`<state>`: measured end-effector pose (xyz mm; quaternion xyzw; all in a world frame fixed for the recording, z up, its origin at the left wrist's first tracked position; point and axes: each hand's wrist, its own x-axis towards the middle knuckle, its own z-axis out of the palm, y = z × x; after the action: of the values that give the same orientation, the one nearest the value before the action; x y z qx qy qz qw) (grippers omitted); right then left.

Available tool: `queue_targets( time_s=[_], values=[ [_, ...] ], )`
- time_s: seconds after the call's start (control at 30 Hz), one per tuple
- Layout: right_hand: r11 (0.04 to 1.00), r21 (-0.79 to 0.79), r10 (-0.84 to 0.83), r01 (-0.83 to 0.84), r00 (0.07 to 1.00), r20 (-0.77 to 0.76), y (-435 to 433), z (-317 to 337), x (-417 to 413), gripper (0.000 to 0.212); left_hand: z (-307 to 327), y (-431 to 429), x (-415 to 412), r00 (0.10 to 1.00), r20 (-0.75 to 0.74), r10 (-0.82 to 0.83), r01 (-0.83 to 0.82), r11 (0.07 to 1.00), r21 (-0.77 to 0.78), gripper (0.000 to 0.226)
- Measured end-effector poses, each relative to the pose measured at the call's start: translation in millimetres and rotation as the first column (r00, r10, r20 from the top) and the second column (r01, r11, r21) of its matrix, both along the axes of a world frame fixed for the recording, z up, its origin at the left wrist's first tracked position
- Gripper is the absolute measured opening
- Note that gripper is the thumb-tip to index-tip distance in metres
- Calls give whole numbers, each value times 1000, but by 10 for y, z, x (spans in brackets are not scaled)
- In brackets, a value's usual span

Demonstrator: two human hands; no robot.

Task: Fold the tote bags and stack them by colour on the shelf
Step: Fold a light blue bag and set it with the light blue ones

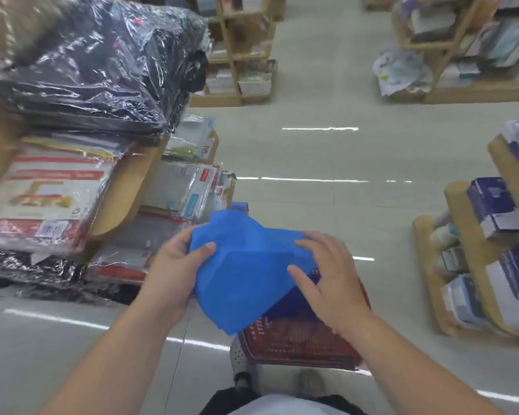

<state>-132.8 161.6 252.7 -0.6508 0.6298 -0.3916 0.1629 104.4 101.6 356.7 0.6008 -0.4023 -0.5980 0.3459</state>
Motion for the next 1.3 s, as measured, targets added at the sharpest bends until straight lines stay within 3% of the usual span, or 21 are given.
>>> queue_targets(
  time_s=[0.1,0.17,0.3,0.37,0.5,0.6,0.7,0.73,0.8,0.97,1.03,1.1,1.2,1.3],
  values=[
    [976,210,-27,48,994,-104,-102,-102,-201,72,130,309,313,995,-5,100,-100,994,-43,22],
    [943,330,-34,37,999,-15,-171,-64,-180,82,220,543,583,981,-18,191,-192,980,-59,21],
    [843,451,74,-294,893,444,-251,127,259,46,327,1061,1202,920,-58,389,-392,918,-64,21],
    [787,452,195,-419,865,462,-246,138,524,45,332,1324,1521,861,-85,502,-507,860,-56,20],
    [759,355,485,-546,837,252,-240,169,1154,60,250,1829,2211,738,-174,652,-667,744,-39,15],
    [735,313,576,-601,798,178,-223,325,1755,65,140,2144,2811,676,-200,709,-729,682,-49,15],
    [699,300,608,-649,760,228,-112,542,2444,12,-25,2437,3537,627,-101,772,-779,624,-63,16],
    [669,314,638,-673,737,221,-84,588,2674,13,-78,2544,3802,608,-53,792,-794,604,-70,16],
    [644,318,684,-696,710,168,-32,680,3134,42,-123,2776,4288,567,23,824,-821,567,-73,12],
    [623,315,712,-716,686,152,115,887,4301,38,-92,3254,5258,497,169,851,-850,517,-102,7],
    [638,317,671,-702,709,217,167,859,4705,33,-15,3340,5545,423,119,898,-888,437,-141,8],
    [660,307,620,-686,728,293,213,843,5061,30,68,3376,5727,377,-87,922,-923,366,-122,24],
    [653,298,617,-697,717,325,251,858,5488,21,123,3400,5808,372,-418,829,-915,402,-17,56],
    [626,309,623,-716,697,354,209,855,5828,19,92,3323,5915,322,-499,805,-934,355,-30,47]
  ],
)
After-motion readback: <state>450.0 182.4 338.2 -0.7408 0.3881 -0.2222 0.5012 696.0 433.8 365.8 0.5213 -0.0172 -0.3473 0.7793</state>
